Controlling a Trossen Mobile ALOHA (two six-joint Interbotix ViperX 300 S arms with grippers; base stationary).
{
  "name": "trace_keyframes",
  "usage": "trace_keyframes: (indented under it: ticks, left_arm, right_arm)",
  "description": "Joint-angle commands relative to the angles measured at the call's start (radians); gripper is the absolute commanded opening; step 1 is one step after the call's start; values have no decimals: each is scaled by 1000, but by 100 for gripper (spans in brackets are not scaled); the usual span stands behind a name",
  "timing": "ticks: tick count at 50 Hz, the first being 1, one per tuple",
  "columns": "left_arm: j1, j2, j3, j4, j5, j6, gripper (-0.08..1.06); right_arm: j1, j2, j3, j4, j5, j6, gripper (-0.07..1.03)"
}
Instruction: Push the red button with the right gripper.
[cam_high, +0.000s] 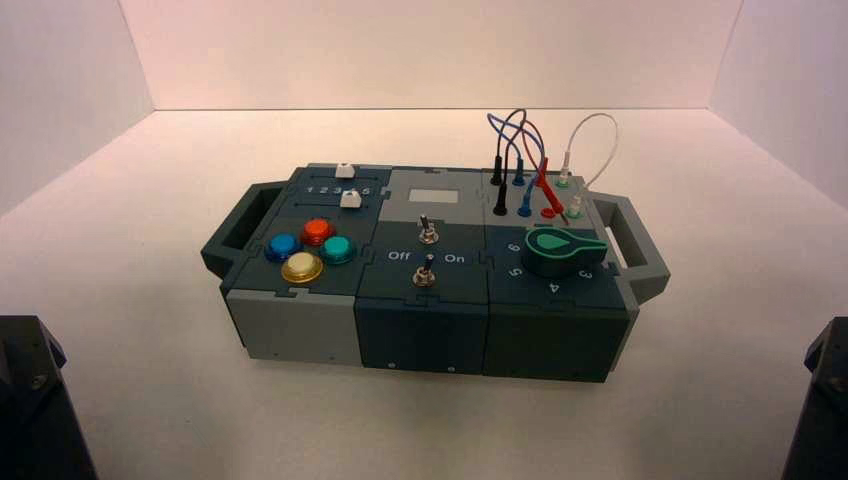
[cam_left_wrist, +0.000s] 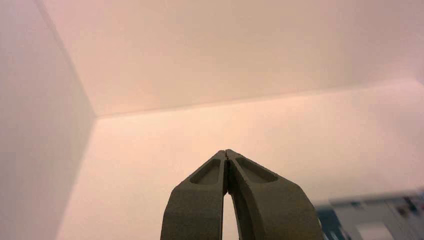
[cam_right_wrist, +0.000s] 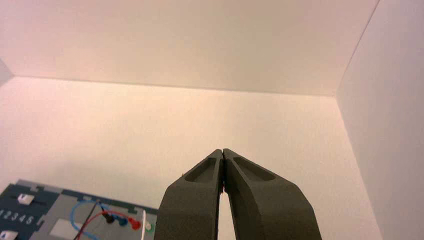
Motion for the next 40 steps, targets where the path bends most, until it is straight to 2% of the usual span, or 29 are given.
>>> trace_keyframes:
  ticks: [1,7,18,26,40]
  left_arm:
    - [-52,12,-49,-5,109,3,-3]
    - [-91,9,-60,-5,206,3,-3]
    - [-147,9,-63,-12,299,3,-3]
    - [-161,9,-44,-23,296,3,-3]
    - [-161,29,-2,-3,250,6,-3]
  right_arm:
    - [46,55,-44,0,17,-3,-2]
    - [104,117,-67,0,58,-6,-3]
    - [229,204,-106,6,115,-3,-2]
    - [341,276,-140,18,147,0,-3]
    - [552,466,-259,86,198,0,-3]
